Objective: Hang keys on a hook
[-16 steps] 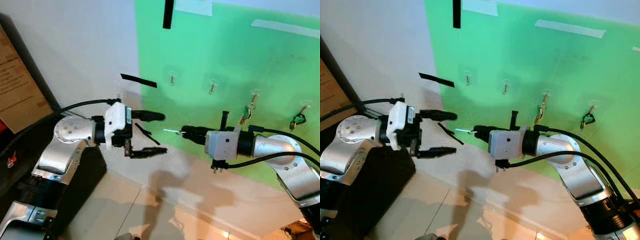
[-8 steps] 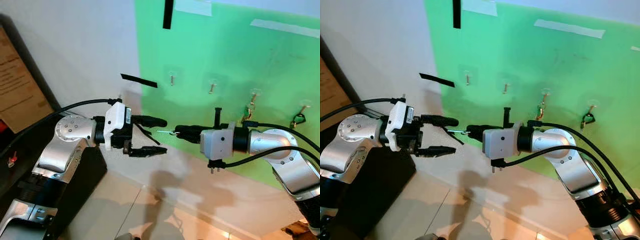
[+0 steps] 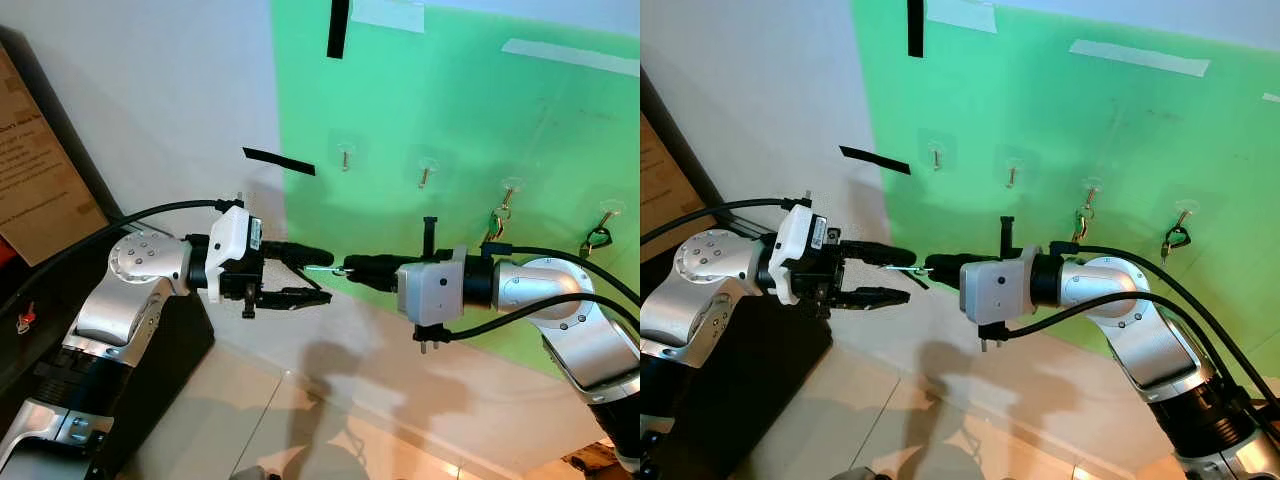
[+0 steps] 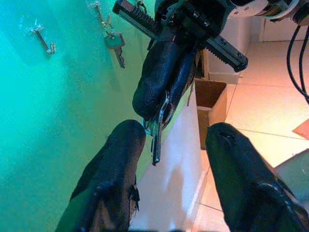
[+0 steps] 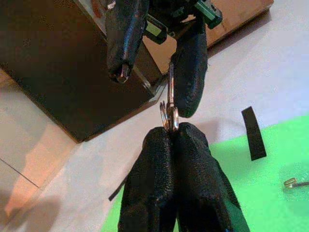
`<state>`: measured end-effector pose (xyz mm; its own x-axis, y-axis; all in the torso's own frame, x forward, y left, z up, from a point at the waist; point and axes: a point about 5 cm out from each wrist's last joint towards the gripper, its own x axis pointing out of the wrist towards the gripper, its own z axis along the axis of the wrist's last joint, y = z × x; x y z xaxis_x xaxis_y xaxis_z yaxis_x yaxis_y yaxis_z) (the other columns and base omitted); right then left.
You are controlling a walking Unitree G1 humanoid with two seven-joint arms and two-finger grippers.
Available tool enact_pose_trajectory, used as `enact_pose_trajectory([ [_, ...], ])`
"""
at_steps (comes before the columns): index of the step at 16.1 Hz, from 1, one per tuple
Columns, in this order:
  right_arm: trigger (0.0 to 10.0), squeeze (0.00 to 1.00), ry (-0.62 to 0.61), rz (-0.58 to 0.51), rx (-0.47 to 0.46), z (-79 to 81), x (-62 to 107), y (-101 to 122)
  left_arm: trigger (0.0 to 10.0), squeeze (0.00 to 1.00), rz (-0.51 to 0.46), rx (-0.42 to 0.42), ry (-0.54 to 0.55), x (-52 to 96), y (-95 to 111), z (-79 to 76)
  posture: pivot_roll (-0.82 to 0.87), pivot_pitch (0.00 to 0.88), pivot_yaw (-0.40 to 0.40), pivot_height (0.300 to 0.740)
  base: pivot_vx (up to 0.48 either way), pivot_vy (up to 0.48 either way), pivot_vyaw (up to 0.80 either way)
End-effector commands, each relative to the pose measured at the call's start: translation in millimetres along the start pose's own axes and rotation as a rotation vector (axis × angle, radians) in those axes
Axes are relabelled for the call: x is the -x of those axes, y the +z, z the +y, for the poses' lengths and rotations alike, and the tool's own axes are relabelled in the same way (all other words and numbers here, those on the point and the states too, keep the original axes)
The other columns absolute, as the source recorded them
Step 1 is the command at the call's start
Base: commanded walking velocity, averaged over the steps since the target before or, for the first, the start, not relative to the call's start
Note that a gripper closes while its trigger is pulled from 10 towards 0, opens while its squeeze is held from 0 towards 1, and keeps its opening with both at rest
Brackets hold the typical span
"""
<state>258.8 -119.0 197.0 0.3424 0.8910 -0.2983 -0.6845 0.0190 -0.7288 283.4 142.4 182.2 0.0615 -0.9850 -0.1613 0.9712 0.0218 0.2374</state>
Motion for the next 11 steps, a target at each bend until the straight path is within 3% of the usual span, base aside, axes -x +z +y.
enact_pose_trajectory([
  [1,10.0,0.0,0.013,-0.02,0.016,-0.3,-1.4,6.3,0.0,0.0,0.024,0.001,-0.011,2.6,-1.5,-0.5,-0.11,0.0,0.047,0.74,0.0,0.0,0.0],
  [11,10.0,0.0,0.043,-0.002,0.012,3.4,-1.8,3.0,0.0,0.0,0.037,-0.05,-0.008,4.7,2.1,1.1,-0.11,0.0,0.039,0.74,0.0,0.0,0.0],
])
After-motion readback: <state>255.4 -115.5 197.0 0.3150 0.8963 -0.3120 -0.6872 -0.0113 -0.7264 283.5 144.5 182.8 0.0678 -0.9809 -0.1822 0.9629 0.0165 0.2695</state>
